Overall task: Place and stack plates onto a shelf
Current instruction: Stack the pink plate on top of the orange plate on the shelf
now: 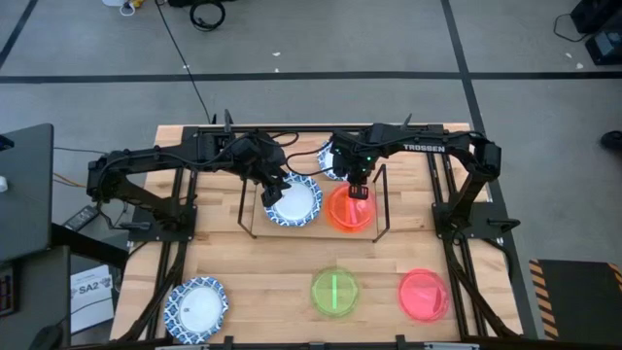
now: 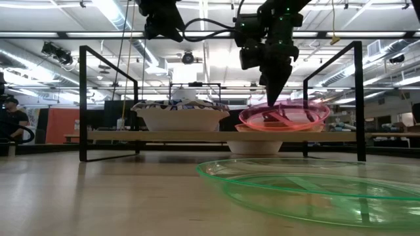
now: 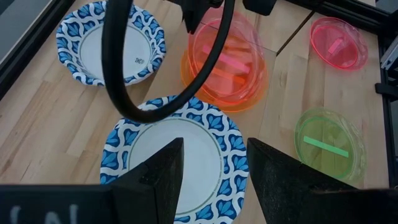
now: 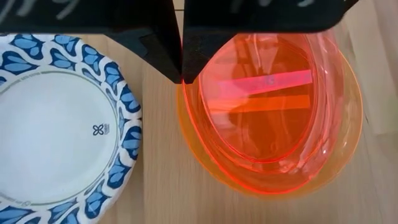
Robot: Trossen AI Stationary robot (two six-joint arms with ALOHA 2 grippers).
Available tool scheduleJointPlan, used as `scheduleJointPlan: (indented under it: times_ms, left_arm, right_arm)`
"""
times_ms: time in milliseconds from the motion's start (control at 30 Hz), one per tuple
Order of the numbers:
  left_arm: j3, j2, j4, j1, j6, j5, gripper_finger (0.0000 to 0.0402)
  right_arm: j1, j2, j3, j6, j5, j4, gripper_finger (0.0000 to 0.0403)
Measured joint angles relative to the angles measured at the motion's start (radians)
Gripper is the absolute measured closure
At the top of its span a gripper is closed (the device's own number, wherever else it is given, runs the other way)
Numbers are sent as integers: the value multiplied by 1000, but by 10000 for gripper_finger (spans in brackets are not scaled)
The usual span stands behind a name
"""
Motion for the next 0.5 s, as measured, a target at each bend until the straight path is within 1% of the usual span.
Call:
scheduleJointPlan:
  times_ms: [167, 500]
  left_arm:
    - [0, 0, 0, 0, 0, 0, 219]
    - [0, 0, 0, 0, 1, 0, 219]
  right_arm:
    - [0, 0, 0, 0, 0, 13, 383]
    - [0, 0, 0, 1, 0, 43, 382]
